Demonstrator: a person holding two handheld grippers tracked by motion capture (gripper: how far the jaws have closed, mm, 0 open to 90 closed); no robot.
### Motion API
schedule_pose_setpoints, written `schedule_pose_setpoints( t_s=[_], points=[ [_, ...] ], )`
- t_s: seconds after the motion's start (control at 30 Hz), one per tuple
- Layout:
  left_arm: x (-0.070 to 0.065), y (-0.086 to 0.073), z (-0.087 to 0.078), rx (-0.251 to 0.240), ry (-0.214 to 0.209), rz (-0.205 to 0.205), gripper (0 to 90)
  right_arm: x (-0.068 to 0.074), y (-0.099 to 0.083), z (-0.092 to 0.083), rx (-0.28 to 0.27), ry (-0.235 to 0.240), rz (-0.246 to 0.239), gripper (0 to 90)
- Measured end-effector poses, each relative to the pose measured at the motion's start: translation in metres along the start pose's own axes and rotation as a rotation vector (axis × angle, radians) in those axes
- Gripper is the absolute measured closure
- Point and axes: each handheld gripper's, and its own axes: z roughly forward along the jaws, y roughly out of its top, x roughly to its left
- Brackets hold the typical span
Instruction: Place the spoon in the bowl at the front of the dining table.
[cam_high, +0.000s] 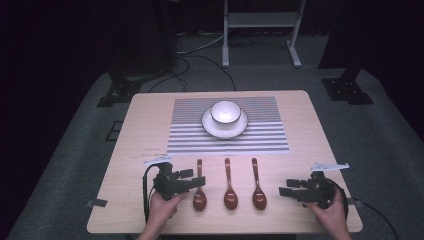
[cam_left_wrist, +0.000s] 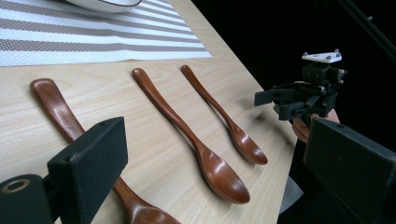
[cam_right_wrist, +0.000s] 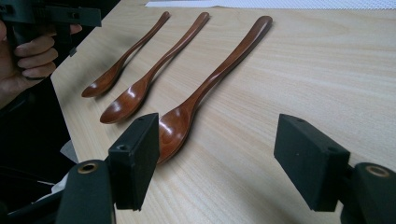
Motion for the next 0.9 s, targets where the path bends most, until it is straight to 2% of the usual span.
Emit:
schedule_pose_setpoints(
  t_s=[0.6, 0.9],
  points=[
    [-0.01, -0.005, 0.013, 0.025, -0.05, -0.008, 5.2, 0.002, 0.0, -0.001, -0.008, -0.008, -0.003, 30.0],
    [-0.018, -0.01, 0.029, 0.06, -0.09, -0.013, 5.1, 0.003, 0.0, -0.002, -0.012, -0.01, -0.015, 30.0]
  ],
)
